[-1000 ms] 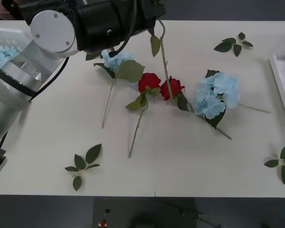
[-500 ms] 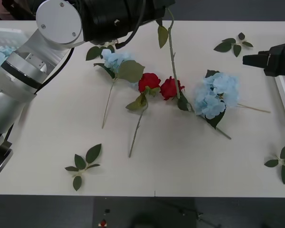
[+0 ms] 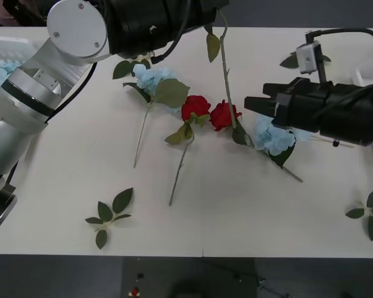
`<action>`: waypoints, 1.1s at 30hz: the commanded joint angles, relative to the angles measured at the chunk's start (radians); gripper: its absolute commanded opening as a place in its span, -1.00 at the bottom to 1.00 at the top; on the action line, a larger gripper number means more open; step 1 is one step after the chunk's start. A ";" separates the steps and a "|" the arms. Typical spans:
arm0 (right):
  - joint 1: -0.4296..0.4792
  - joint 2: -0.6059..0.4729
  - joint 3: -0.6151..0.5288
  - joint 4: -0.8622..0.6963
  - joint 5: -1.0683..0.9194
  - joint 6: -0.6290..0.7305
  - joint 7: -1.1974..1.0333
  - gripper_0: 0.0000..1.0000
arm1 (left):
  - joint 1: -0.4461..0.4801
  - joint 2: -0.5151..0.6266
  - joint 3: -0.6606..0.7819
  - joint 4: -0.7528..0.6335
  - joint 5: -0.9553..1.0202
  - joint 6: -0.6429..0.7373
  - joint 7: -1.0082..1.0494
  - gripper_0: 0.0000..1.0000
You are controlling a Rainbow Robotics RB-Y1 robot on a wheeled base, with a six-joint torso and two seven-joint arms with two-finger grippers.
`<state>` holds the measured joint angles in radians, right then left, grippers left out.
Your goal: Put the red flowers into the right box and the blue flowers into the left box
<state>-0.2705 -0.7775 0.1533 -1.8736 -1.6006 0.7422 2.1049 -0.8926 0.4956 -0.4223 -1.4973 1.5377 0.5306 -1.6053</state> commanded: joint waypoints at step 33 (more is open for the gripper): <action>-0.239 0.446 0.066 0.221 0.335 0.068 0.089 -1.00 | -0.020 0.005 0.008 -0.034 0.001 -0.004 0.018 -0.41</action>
<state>-0.4950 -0.3256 0.2315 -1.6309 -1.2635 0.8036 2.1714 -0.8926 0.4956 -0.4223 -1.4973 1.5377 0.5306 -1.6053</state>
